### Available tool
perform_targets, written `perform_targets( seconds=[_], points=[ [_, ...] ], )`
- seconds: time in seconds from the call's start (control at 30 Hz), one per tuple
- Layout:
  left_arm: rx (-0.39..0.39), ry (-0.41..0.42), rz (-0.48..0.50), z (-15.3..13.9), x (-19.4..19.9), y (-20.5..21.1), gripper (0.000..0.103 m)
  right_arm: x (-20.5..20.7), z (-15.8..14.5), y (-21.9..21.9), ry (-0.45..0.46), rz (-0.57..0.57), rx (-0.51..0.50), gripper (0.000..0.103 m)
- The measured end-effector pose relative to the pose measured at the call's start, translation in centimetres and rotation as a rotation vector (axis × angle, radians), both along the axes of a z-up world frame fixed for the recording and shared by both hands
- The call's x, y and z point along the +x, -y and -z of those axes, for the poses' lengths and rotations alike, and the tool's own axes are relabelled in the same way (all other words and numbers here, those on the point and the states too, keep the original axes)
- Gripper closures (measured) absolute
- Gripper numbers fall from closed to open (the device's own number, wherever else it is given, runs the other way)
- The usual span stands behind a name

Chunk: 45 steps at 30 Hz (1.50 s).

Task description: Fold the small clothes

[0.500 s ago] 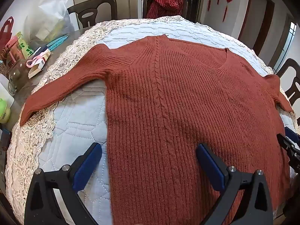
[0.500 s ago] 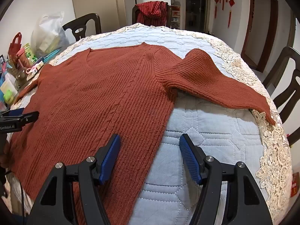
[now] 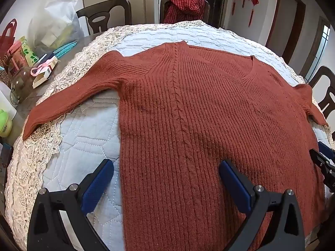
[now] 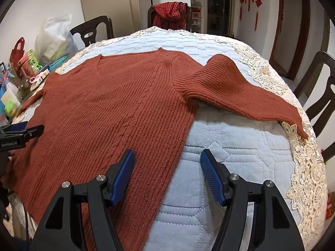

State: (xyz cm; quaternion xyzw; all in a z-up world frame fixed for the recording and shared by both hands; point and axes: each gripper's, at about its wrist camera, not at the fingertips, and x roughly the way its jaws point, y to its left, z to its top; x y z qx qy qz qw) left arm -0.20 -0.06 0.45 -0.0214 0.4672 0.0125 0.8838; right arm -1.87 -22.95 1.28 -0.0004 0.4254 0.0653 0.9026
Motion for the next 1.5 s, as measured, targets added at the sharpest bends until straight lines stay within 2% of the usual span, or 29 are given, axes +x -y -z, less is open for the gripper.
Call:
perform_targets(
  seconds=[1.5],
  points=[
    [0.000, 0.014, -0.004, -0.23, 0.02, -0.03, 0.001, 0.08, 0.07, -0.19, 0.004, 0.000, 0.005, 0.037]
  ],
)
